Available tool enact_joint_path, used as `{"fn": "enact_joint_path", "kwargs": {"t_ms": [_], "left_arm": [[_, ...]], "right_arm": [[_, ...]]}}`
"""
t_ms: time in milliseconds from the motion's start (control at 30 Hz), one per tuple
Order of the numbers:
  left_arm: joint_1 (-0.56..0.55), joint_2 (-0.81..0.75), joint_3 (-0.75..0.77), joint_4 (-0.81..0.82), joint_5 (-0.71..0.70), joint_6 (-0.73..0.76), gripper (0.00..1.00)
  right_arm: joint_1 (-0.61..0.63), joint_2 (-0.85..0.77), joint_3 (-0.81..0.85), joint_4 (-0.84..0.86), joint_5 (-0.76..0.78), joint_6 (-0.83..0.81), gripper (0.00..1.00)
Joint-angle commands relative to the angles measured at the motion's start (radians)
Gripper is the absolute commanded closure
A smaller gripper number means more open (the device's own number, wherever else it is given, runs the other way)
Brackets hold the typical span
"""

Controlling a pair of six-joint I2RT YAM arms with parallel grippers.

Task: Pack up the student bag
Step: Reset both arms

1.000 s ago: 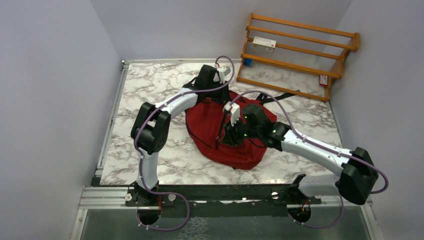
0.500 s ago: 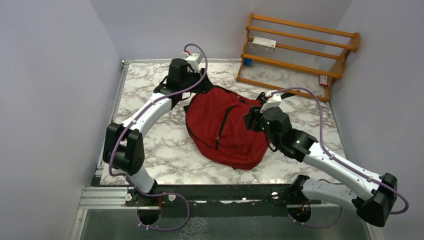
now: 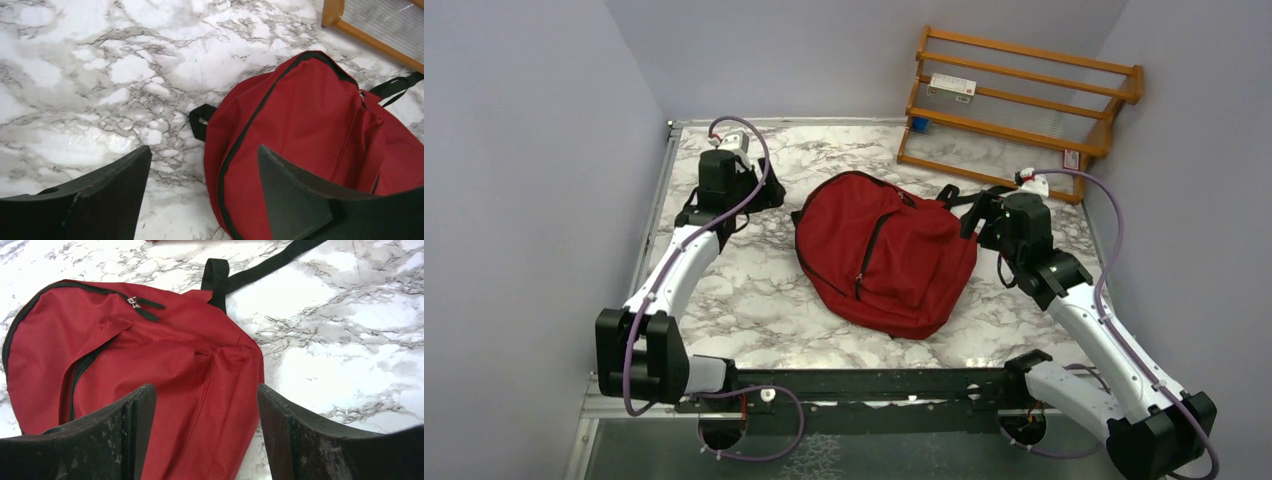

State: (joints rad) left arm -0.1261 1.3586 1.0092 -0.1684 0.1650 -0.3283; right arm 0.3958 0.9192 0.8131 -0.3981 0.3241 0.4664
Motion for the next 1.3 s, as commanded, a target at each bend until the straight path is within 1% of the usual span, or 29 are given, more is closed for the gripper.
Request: {"fn": "enact_joint_path", "kwargs": {"t_ms": [0, 33, 133, 167, 233, 367, 500, 600, 767, 1000, 1267], "left_arm": [[0.001, -0.113, -0.049, -0.065, -0.099, 0.056, 0.15], [0.001, -0.130, -0.059, -0.074, -0.109, 0.067, 0.12], [0.000, -0.182, -0.090, -0.089, -0.135, 0.088, 0.06], [0.001, -0.200, -0.102, -0.089, -0.140, 0.091, 0.04], [0.001, -0.237, -0.129, -0.086, -0.153, 0.092, 0.01], [0.000, -0.331, -0.201, -0.052, -0.189, 0.069, 0.01], [0.001, -0.405, -0.258, -0.014, -0.231, 0.030, 0.01], [0.001, -0.415, -0.271, 0.011, -0.288, 0.024, 0.01], [-0.008, -0.397, -0.245, 0.001, -0.376, 0.036, 0.01], [-0.064, -0.391, -0.245, -0.005, -0.403, 0.067, 0.01], [-0.084, -0.397, -0.245, -0.011, -0.448, 0.068, 0.01]], "right_arm": [[-0.035, -0.012, -0.001, 0.008, -0.098, -0.021, 0.19], [-0.034, -0.015, -0.002, 0.016, -0.098, -0.017, 0.16], [-0.034, -0.025, -0.001, 0.033, -0.090, 0.007, 0.01], [-0.035, -0.031, -0.002, 0.040, -0.087, 0.016, 0.00], [-0.035, -0.044, -0.009, 0.056, -0.082, 0.015, 0.00], [-0.035, -0.047, -0.014, 0.076, -0.072, -0.032, 0.00], [-0.035, -0.058, -0.057, 0.114, -0.002, -0.044, 0.00], [-0.035, -0.080, -0.086, 0.125, 0.013, -0.063, 0.00], [-0.035, -0.140, -0.165, 0.156, 0.082, -0.051, 0.00], [-0.035, -0.192, -0.225, 0.223, 0.085, -0.050, 0.00], [-0.035, -0.195, -0.229, 0.208, 0.095, -0.076, 0.00]]}}
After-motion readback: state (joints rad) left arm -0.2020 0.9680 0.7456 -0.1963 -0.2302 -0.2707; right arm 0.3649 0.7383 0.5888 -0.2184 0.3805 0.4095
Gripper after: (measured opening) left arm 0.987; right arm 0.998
